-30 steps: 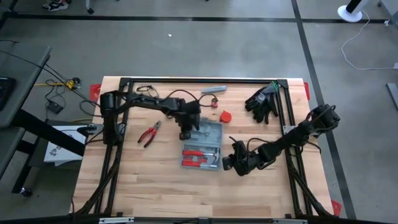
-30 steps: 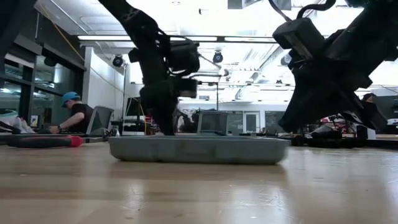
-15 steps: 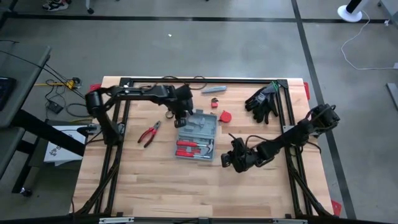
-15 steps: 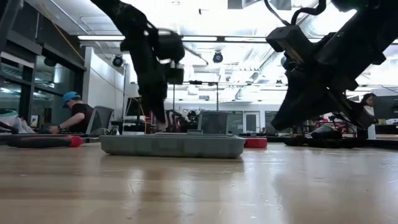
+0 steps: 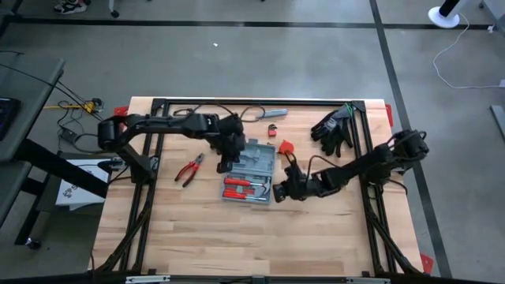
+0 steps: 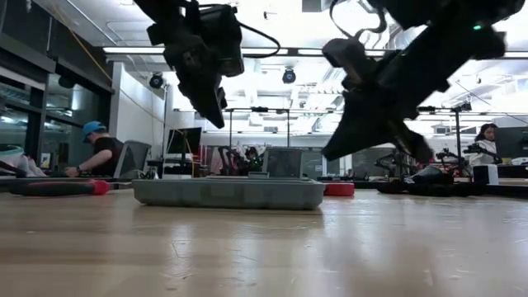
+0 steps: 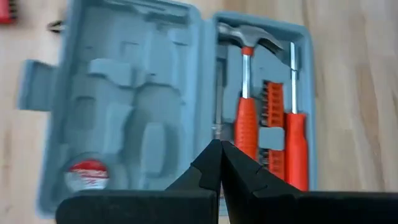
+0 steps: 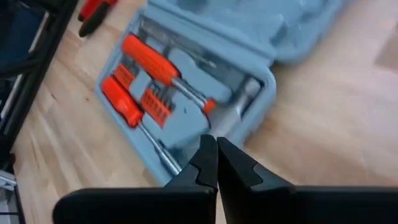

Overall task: Prefit tool cases
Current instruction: Remove the orange hammer from the gray prefit tool case

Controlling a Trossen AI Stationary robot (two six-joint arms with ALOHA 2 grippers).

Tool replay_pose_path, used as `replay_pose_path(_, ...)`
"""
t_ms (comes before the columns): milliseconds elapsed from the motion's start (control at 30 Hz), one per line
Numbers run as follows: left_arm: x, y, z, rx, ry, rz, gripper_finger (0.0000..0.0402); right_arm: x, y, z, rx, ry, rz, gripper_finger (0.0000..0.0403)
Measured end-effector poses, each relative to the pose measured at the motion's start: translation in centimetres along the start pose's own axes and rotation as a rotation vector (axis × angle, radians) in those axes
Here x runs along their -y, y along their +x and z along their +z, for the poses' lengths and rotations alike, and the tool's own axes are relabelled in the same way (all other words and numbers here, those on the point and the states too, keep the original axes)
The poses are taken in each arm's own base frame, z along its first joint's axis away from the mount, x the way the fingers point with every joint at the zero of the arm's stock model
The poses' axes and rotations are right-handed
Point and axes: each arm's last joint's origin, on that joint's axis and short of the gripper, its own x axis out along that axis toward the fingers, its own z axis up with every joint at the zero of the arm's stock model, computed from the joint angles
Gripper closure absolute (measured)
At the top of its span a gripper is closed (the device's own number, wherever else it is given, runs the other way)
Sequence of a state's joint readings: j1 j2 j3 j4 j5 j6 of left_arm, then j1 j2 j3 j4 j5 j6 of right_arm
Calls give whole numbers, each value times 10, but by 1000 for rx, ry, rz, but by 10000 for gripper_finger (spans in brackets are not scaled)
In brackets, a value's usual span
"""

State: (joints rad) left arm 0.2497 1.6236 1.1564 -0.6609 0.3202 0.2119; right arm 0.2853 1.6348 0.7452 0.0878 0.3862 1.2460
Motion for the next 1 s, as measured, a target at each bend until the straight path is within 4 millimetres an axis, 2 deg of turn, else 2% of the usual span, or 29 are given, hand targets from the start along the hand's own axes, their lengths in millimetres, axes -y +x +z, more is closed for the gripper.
replay_pose_path(200, 12, 16, 2, -35, 66, -24, 401, 4, 7, 18, -13, -40, 22, 403)
replay_pose_path(433, 18, 33, 0, -89, 80, -47, 401, 7, 10, 25, -65, -71, 42, 403)
replay_pose_path(800, 15, 32, -1, -88, 73, -41, 401, 6, 11, 25, -73, -67, 56, 403)
replay_pose_path(1000, 15, 32, 0, -86, 68, -41, 401, 11, 23, 16, -134, -69, 50, 403)
